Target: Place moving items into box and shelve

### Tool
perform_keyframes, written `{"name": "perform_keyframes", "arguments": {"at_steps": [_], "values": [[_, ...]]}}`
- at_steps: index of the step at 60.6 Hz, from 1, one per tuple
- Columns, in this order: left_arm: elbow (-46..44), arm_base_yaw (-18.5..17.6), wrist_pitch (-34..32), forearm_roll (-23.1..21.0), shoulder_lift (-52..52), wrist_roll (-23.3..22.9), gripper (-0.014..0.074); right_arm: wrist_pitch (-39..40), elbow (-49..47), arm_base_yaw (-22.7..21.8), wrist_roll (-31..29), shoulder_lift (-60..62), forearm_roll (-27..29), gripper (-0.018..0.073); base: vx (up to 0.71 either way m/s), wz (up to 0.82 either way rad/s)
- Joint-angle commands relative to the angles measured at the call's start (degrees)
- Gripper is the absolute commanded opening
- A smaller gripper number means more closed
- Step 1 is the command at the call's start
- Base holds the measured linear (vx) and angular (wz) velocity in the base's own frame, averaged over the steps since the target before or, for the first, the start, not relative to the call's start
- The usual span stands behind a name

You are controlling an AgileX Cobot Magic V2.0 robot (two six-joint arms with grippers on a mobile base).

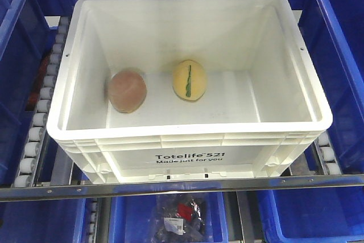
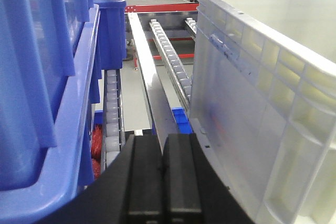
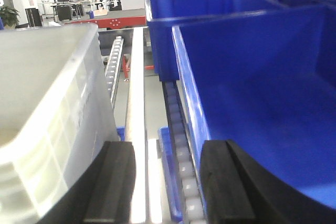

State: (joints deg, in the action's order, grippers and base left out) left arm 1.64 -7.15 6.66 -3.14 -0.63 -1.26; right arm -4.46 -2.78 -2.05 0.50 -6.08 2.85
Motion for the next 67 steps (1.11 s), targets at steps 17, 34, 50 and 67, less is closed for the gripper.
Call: {"name": "perform_keyframes", "arguments": {"at_steps": [17, 34, 50, 67], "values": [[1.18, 0.11, -4.61, -0.38, -0.47, -0.14, -0.0006, -0.17, 4.9, -0.15, 1.45, 8.08, -2.4, 0.035, 0.0, 0.0], [1.18, 0.11, -4.61, -0.38, -0.47, -0.14, -0.0006, -2.23, 4.9, -0.15, 2.02, 8.08, -2.18, 0.0153, 0.0, 0.0], [1.18, 0.11, -4.61, -0.38, -0.47, -0.14, -0.0006, -2.09, 4.9, -0.15, 1.65, 8.08, -2.85, -0.0012, 0.0, 0.0], [1.18, 0.11, -4.61, -0.38, -0.47, -0.14, -0.0006, -0.9, 4.9, -0.15, 1.65, 8.08, -2.85, -0.0009, 0.0, 0.0]]}}
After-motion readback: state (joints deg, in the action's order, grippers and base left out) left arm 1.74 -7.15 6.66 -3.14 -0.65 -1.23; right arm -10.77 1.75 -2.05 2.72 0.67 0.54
